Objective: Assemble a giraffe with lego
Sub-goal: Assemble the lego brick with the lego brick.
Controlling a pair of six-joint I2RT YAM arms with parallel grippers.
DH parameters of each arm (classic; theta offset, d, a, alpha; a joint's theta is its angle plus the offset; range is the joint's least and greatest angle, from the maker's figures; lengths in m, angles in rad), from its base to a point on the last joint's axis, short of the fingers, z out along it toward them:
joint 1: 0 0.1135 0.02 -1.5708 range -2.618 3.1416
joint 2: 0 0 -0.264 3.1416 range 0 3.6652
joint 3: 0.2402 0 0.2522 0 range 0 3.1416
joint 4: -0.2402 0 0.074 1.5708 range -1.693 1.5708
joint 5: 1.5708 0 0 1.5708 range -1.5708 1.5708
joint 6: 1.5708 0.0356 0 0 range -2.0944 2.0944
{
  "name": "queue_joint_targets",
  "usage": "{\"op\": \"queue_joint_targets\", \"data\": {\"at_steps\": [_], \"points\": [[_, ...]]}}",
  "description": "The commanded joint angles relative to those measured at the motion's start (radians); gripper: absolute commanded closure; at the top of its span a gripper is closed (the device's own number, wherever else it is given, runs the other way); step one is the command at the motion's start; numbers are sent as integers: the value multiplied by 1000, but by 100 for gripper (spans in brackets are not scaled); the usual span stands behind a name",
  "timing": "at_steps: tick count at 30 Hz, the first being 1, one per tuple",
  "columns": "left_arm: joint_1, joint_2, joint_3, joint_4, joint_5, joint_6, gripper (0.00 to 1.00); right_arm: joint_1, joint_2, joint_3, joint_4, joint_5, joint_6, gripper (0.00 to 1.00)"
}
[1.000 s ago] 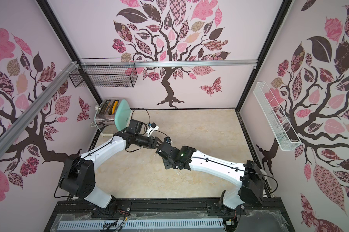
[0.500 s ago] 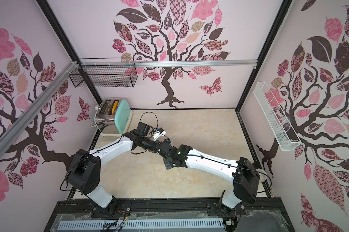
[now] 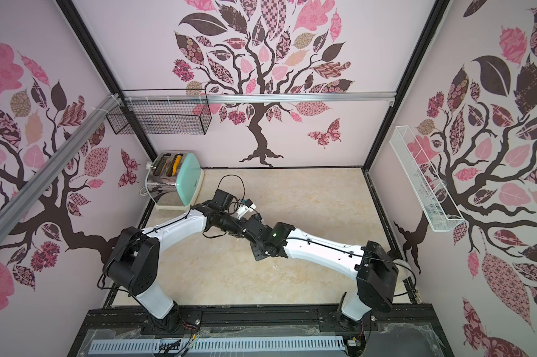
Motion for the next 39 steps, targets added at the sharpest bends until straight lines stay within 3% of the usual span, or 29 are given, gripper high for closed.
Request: {"op": "queue_joint_targets", "data": {"at_steps": [1, 8, 25, 32, 39], "points": [[-5, 29, 9, -47, -69, 52, 66, -4, 26, 28, -42, -23, -7, 100], [-8, 57, -9, -77, -130, 83, 75, -11, 11, 35, -59, -22, -10, 100], [-31, 59, -32, -94, -156, 99, 76, -18, -34, 27, -85, -70, 49, 86], [-39, 64, -44, -89, -180, 109, 77, -18, 19, -40, -36, -79, 61, 87], [-39, 55, -46, -82, -178, 101, 77, -20, -77, 68, -129, -66, 16, 59]]}}
